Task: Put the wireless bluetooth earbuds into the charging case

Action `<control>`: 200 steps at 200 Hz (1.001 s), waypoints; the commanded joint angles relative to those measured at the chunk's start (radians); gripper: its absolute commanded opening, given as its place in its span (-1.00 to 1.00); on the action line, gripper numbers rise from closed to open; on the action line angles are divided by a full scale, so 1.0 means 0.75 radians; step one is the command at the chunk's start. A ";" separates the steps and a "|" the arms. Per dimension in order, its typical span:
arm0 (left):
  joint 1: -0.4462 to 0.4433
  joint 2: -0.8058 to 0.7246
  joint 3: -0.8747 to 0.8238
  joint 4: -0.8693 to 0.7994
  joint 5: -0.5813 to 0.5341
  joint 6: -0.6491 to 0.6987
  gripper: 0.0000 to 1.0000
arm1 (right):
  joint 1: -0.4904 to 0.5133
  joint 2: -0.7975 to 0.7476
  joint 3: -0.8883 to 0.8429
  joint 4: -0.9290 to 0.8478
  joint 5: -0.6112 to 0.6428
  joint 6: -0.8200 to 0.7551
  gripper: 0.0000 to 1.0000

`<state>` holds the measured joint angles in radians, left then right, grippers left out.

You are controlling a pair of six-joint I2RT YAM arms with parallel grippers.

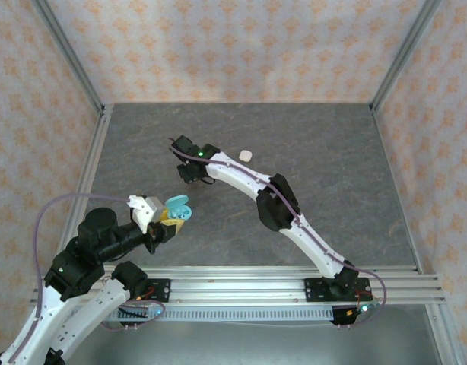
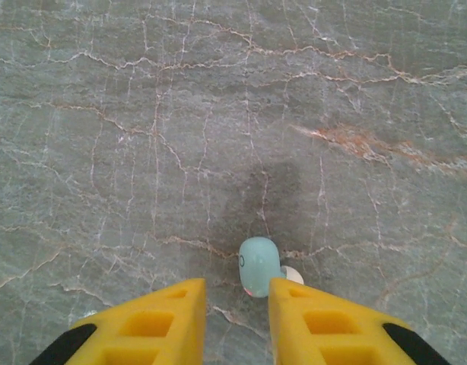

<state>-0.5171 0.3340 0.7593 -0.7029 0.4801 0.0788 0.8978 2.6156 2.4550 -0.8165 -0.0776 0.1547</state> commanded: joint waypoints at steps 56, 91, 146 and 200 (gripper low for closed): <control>-0.002 -0.035 -0.024 0.001 -0.039 -0.003 -0.70 | -0.003 0.088 0.082 0.051 0.052 -0.061 -0.43; -0.002 -0.041 -0.030 -0.001 -0.042 0.001 -0.70 | -0.005 0.111 0.087 0.044 0.054 -0.072 -0.43; -0.002 -0.049 -0.030 -0.012 -0.049 0.019 -0.70 | -0.011 0.128 0.084 0.035 0.059 -0.076 -0.54; -0.002 -0.032 -0.031 0.029 -0.032 0.002 -0.70 | -0.046 0.054 0.024 -0.047 0.069 -0.011 -0.73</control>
<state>-0.5171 0.3080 0.7414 -0.7040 0.4622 0.0795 0.8860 2.6770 2.5004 -0.7769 -0.0551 0.1184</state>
